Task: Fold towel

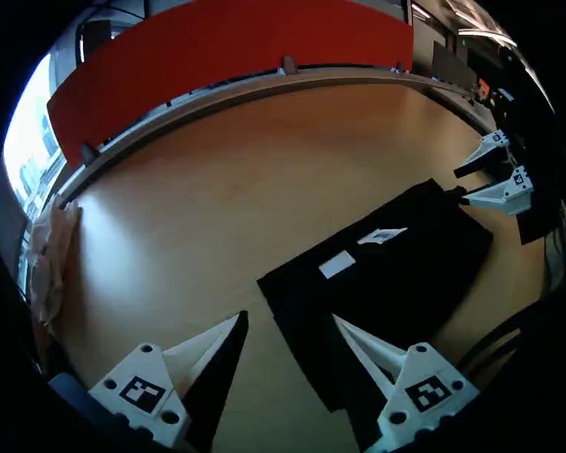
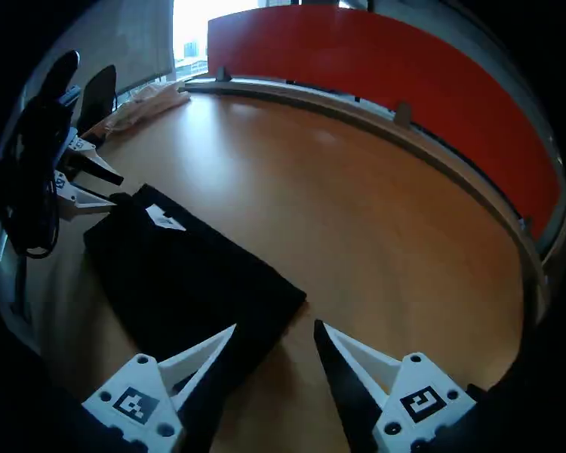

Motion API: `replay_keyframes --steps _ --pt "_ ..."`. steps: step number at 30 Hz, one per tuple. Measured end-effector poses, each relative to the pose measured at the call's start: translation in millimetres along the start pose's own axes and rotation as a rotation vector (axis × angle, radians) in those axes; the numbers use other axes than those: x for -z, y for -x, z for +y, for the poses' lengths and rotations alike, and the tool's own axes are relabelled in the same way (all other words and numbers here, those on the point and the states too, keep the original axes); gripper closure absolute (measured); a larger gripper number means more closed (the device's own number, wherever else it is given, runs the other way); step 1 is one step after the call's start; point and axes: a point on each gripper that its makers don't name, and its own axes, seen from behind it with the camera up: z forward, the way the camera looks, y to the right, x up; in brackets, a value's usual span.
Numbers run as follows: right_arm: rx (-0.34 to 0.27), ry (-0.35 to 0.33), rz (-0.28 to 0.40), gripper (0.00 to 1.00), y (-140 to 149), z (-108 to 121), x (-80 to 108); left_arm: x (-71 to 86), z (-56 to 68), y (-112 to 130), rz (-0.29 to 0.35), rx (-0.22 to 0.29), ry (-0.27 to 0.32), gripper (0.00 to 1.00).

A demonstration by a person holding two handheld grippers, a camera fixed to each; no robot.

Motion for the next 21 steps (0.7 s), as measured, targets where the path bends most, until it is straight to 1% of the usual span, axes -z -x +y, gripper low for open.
replay_keyframes --steps 2,4,6,8,12,18,21 --pt "-0.003 0.012 0.003 0.17 -1.1 3.3 -0.3 0.3 -3.2 -0.6 0.002 0.002 -0.008 0.13" --pt "-0.005 0.022 0.005 0.13 -2.1 5.8 -0.9 0.4 -6.3 -1.2 0.003 0.004 -0.015 0.09" --pt "-0.008 0.031 0.009 0.13 -3.3 8.1 -1.6 0.4 -9.6 -2.0 0.006 0.006 -0.023 0.08" --pt "-0.010 0.037 0.013 0.12 -5.2 9.5 -2.0 0.5 -12.5 -3.3 0.009 0.007 -0.029 0.04" --pt "-0.010 0.047 0.022 0.08 -9.5 11.9 -1.9 0.3 -16.7 -6.2 0.013 0.006 -0.039 0.04" --pt "-0.004 0.058 0.030 0.08 -13.6 14.1 -0.2 1.4 -21.8 -11.1 0.025 0.006 -0.054 0.04" --pt "-0.002 0.062 0.036 0.03 -15.4 14.9 1.3 3.4 -23.0 -12.6 0.031 0.006 -0.057 0.04"
